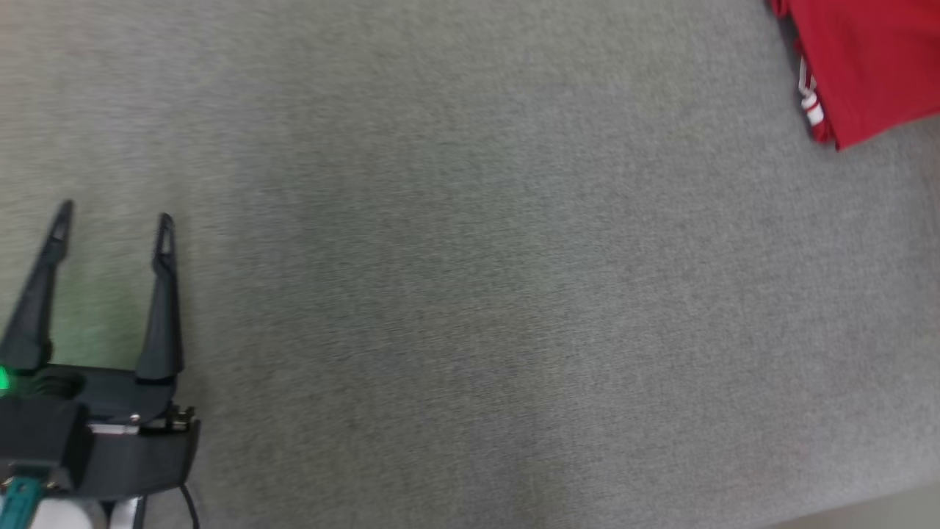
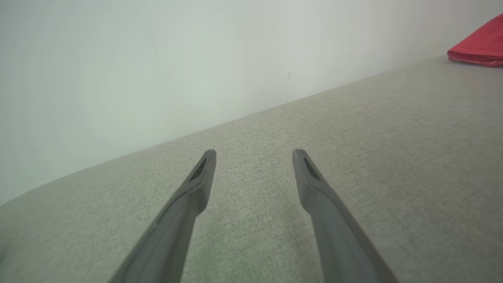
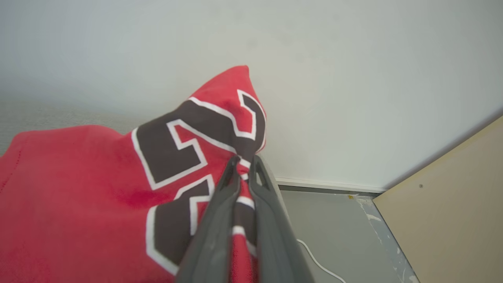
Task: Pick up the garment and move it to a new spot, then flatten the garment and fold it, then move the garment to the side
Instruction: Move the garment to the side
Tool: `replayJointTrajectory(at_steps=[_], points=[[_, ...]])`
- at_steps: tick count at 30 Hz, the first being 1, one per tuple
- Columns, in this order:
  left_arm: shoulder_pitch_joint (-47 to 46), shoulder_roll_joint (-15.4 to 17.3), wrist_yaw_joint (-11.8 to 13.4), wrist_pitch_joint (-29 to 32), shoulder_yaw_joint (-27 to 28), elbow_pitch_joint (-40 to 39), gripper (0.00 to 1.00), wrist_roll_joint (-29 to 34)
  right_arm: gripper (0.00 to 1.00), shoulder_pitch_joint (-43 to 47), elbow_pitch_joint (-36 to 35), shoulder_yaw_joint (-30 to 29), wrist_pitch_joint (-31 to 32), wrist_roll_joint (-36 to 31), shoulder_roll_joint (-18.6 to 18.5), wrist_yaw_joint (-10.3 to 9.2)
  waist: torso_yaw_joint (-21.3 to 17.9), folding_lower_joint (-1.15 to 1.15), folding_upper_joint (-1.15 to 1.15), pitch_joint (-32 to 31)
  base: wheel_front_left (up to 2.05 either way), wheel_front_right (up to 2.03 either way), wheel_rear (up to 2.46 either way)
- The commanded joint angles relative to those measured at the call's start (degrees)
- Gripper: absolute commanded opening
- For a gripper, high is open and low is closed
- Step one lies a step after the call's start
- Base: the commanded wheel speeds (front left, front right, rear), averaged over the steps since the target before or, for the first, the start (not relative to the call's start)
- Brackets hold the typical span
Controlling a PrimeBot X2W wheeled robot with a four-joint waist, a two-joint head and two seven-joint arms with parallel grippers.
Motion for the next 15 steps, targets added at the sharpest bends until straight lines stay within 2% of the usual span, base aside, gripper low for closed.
replayJointTrajectory(at_steps=[1, 7, 15], points=[[0.79, 0.88, 0.52, 0.91, 0.67, -2.38, 1.00, 0.64, 0.00, -2.03, 0.59, 0.43, -0.25, -0.36, 0.13, -0.16, -4.11, -0.01, -0.02, 4.24, 0.00, 0.00, 0.00], [2.17, 2.30, 0.73, 2.83, 1.72, -7.04, 1.00, 0.76, 0.00, -4.70, 3.41, 0.96, -0.99, -1.60, 1.33, -0.15, -4.84, -0.01, -0.02, 5.22, 0.00, 0.00, 0.00], [3.46, 2.69, 1.24, 3.33, 2.03, -9.14, 1.00, 0.78, 0.00, -6.70, 6.73, 0.43, -1.93, -3.59, 1.73, -0.15, -4.17, -0.01, -0.02, 5.69, 0.00, 0.00, 0.00]])
